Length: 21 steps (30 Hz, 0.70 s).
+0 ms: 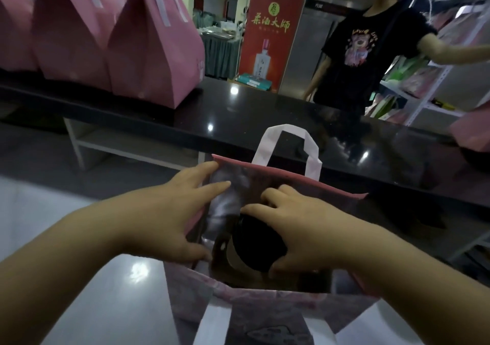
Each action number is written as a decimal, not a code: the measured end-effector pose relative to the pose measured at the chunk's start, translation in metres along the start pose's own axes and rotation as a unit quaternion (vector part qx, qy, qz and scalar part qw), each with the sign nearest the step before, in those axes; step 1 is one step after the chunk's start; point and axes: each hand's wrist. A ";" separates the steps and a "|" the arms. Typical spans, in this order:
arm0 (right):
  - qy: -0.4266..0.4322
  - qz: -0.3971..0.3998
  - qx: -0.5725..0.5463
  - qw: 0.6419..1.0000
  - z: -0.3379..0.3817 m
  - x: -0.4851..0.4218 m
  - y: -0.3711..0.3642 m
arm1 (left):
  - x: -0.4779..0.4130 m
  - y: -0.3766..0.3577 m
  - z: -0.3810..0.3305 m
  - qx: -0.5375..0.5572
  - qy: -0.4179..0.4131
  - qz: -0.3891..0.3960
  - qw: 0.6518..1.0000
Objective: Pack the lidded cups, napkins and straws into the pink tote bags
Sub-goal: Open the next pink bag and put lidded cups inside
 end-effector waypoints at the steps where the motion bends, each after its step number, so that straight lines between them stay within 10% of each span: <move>1: 0.010 0.005 0.010 1.000 0.003 -0.007 -0.003 | 0.000 -0.001 0.000 0.003 0.002 -0.002 1.000; 21: 0.078 0.107 0.145 0.981 0.023 -0.067 -0.033 | -0.005 -0.004 0.009 0.063 0.007 -0.040 0.997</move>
Point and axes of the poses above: each hand's wrist, its own x-axis away from the middle knuckle, its own y-axis out of the back of the hand, z = x × y, and after that the axes turned 9 degrees about -y, right-handed
